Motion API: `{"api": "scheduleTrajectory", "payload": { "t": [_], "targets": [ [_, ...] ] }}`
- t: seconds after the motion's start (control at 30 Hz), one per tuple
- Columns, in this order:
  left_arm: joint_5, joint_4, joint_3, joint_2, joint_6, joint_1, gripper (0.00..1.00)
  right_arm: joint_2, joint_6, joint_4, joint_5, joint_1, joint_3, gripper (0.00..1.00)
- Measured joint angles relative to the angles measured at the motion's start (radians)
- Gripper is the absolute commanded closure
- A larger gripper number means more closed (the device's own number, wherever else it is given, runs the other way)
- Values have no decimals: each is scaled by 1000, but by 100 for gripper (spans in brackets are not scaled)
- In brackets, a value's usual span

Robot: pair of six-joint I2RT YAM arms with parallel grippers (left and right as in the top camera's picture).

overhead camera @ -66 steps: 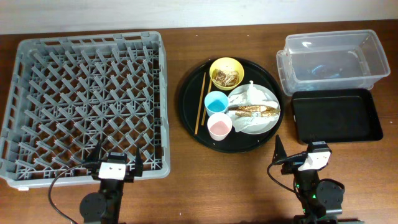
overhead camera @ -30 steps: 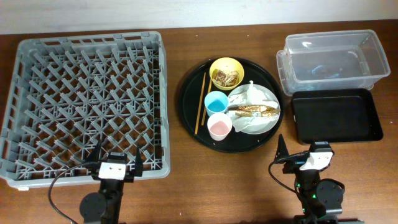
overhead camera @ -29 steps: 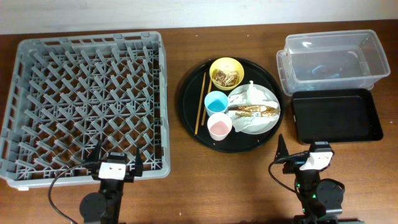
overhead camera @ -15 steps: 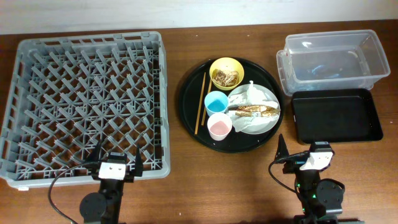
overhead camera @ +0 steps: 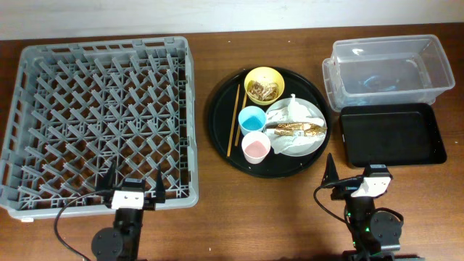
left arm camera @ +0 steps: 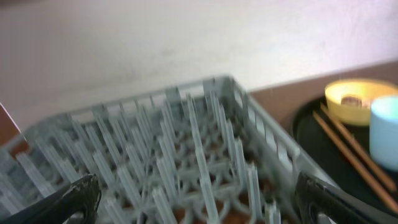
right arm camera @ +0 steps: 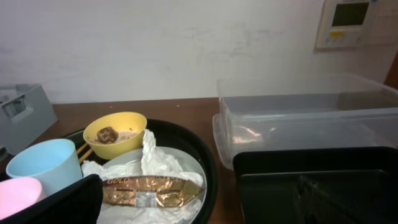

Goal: Sort waste into correct bins and load items into the dishwasher rack

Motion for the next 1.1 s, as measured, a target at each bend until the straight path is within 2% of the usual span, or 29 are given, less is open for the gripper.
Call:
{"api": "scheduleTrajectory", "payload": {
  "t": [0.07, 0.2, 0.37, 0.63, 0.87, 0.97, 1.1],
  "targets": [
    [0, 10, 0, 0, -26, 0, 1, 1, -5, -2, 0, 0, 12, 2],
    [-1, 3, 32, 0, -50, 0, 1, 38, -104, -15, 0, 0, 144, 2],
    [-3, -35, 121, 19, -53, 0, 1, 177, -140, -36, 0, 0, 302, 1],
    [-2, -114, 364, 297, -54, 0, 1, 418, -144, -192, -23, 0, 557, 1],
    [-2, -374, 784, 715, -57, 0, 1, 596, -143, -445, -33, 0, 758, 1],
    [-2, -628, 1038, 924, -57, 0, 1, 709, -143, -561, -58, 0, 880, 2],
    [6, -871, 1292, 1126, -57, 0, 1, 871, -144, -733, -124, 0, 1075, 2]
  ]
}}
